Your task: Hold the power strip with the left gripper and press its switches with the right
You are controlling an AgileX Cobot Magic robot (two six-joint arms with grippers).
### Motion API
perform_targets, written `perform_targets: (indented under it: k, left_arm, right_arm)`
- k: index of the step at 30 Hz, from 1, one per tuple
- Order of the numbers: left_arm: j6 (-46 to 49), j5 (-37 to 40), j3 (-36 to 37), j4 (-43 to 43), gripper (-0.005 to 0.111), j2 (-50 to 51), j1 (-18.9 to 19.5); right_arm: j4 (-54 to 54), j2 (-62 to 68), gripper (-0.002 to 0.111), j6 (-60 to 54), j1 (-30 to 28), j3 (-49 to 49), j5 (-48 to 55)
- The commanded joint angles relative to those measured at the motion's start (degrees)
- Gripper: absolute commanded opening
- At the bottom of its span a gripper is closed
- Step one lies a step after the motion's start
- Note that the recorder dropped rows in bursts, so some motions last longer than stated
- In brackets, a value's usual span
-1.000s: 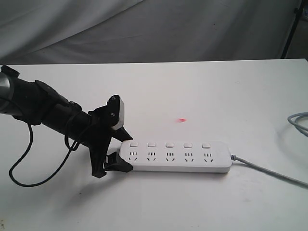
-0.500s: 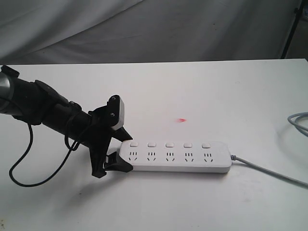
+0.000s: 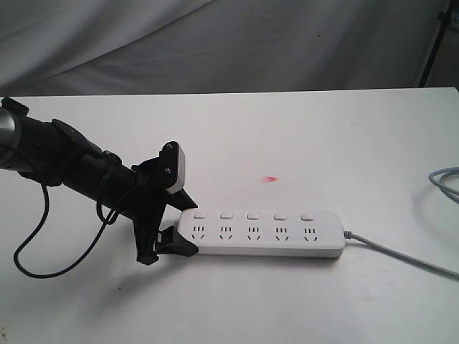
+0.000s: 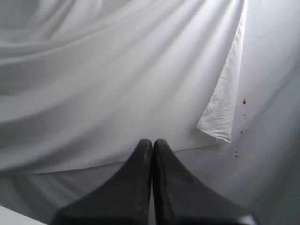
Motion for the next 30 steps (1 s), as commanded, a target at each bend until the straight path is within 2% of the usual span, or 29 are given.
perform_targets:
  k: [1, 5, 9, 11, 15, 17, 18, 20, 22, 25, 28, 30]
  left_arm:
    - [0.1, -0.5, -0.2, -0.8, 0.000, 0.1, -0.3]
    - [0.1, -0.6, -0.2, -0.8, 0.000, 0.1, -0.3]
    - [0.1, -0.6, -0.2, -0.8, 0.000, 0.1, -0.3]
    - [0.1, -0.6, -0.2, -0.8, 0.000, 0.1, -0.3]
    - [0.1, -0.6, -0.2, -0.8, 0.000, 0.1, -0.3]
    - [0.1, -0.6, -0.2, -0.8, 0.000, 0.1, -0.3]
    - [0.1, -0.6, -0.2, -0.8, 0.000, 0.1, -0.3]
    - [0.1, -0.6, -0.2, -0.8, 0.000, 0.1, -0.3]
    - [0.1, -0.6, -0.2, -0.8, 0.000, 0.1, -0.3]
    - [0.1, -0.6, -0.2, -0.8, 0.000, 0.1, -0.3]
    - [0.1, -0.6, -0.2, -0.8, 0.000, 0.1, -0.3]
    - [0.1, -0.6, -0.2, -0.8, 0.000, 0.1, -0.3]
  right_arm:
    - [-8.8, 5.4, 0.000, 3.2, 0.3, -4.4, 2.0]
    - [-15.2, 10.0, 0.000, 7.3, 0.3, -6.5, 1.9]
    - [-16.9, 14.1, 0.000, 8.7, 0.3, -8.6, 3.1]
    - [-16.9, 16.2, 0.000, 8.7, 0.3, -10.4, 7.8]
    - [-16.3, 20.6, 0.000, 8.1, 0.3, -16.1, 25.5]
    - [-11.8, 23.1, 0.000, 2.9, 0.3, -19.8, 34.4]
    - [-7.6, 24.0, 0.000, -1.6, 0.3, -21.4, 36.7]
    - [8.5, 26.5, 0.000, -18.1, 0.3, -25.8, 40.4]
    - [28.2, 29.3, 0.000, -40.0, 0.3, -30.5, 44.5]
    - [54.2, 33.8, 0.000, -71.4, 0.3, -37.2, 57.6]
    - [67.5, 37.8, 0.000, -92.3, 0.3, -40.4, 68.7]
    - [73.9, 40.1, 0.000, -100.1, 0.3, -40.4, 70.9]
